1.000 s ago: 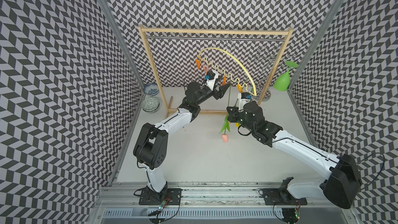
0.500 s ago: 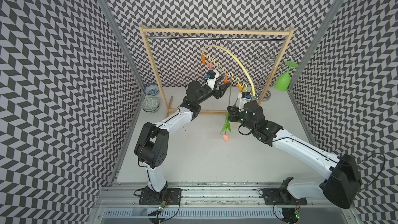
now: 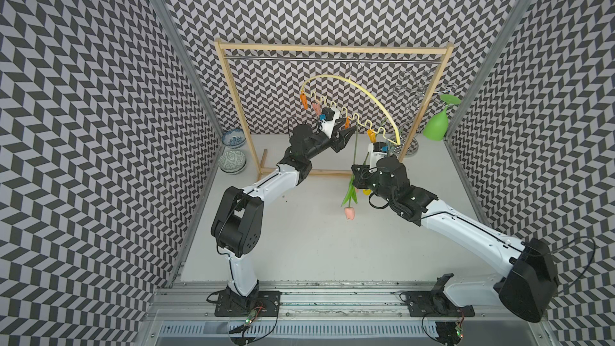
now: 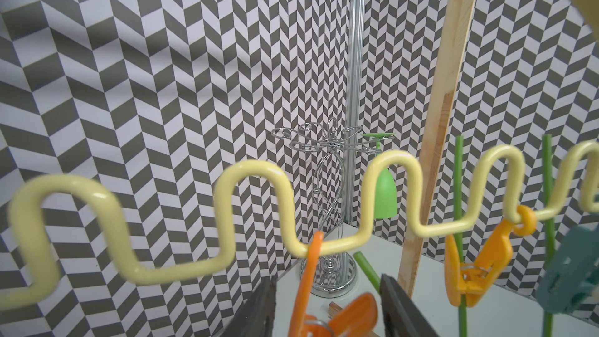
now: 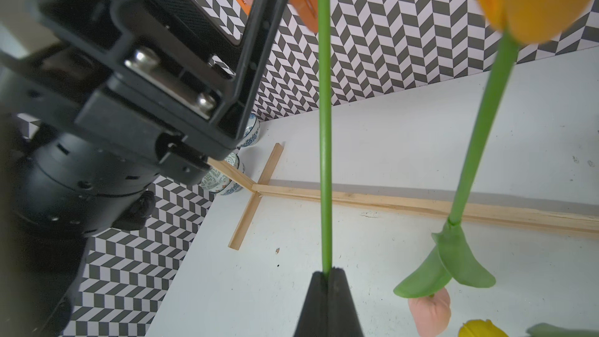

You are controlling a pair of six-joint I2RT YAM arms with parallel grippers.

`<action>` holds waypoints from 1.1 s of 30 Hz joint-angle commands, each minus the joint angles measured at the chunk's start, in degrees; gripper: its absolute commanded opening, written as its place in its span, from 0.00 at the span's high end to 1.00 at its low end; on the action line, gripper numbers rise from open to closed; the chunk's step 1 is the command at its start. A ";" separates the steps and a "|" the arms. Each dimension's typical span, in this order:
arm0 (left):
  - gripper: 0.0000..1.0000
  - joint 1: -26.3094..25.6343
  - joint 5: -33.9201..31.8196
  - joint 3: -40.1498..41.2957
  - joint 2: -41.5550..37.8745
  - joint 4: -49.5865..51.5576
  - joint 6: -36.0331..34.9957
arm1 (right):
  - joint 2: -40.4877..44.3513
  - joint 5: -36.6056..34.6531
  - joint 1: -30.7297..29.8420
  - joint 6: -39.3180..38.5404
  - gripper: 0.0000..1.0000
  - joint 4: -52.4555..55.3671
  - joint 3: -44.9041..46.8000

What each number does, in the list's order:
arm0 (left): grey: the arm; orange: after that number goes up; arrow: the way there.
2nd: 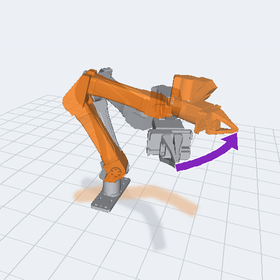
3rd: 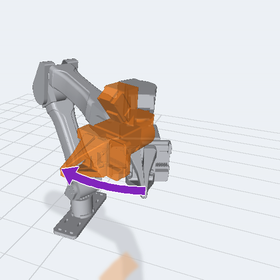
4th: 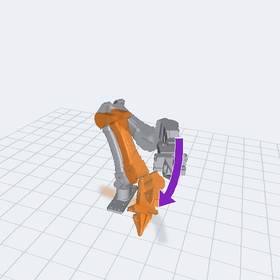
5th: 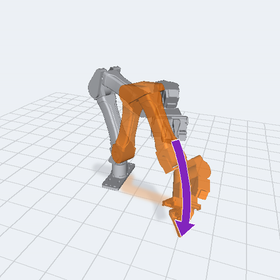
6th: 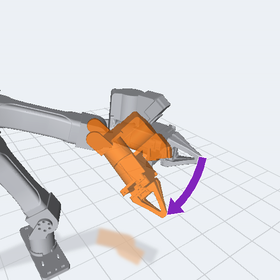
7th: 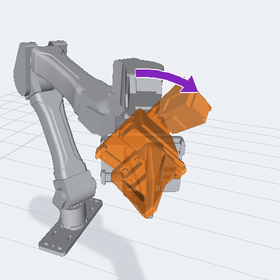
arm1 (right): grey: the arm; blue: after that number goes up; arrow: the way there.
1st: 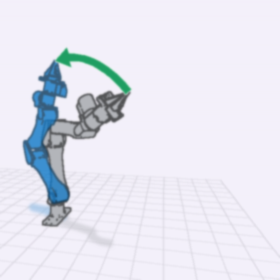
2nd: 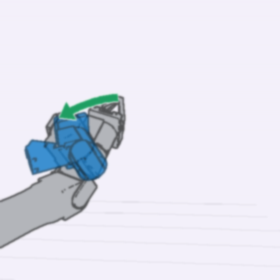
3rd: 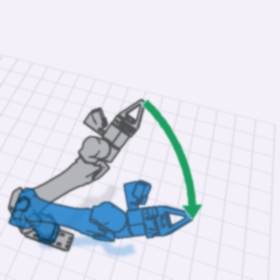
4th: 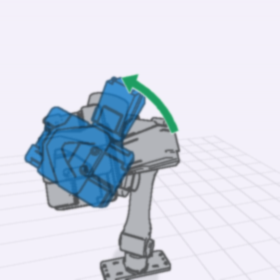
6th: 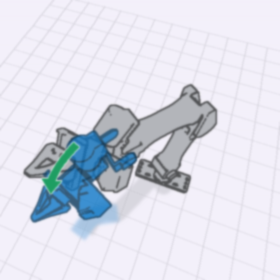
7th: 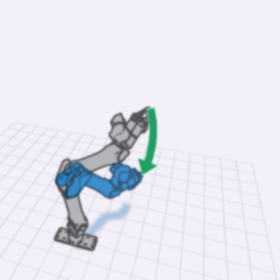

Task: Dry the flowers on a clothes hanger
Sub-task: Open the clamp at the hanger.

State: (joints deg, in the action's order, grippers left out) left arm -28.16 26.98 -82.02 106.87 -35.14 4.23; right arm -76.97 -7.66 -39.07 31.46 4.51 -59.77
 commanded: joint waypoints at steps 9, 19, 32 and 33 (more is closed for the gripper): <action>0.53 -0.45 0.29 -1.97 -0.04 -0.32 1.92 | 0.18 0.87 0.35 0.12 1.00 -2.04 -1.10; 0.59 -0.42 -0.08 -1.95 0.05 -0.90 3.72 | 0.38 1.38 0.39 0.27 1.00 -2.45 -0.44; 0.41 -1.50 -1.03 -3.11 0.93 0.81 2.50 | 0.68 1.55 1.01 1.58 1.00 -2.32 0.62; 0.42 -1.64 -1.49 -3.38 1.07 1.06 2.52 | 0.84 1.60 1.01 1.57 1.00 -2.32 0.70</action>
State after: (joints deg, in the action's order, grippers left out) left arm -29.30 26.55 -82.91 107.13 -34.70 7.14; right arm -76.97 -6.55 -38.33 32.58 4.71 -59.83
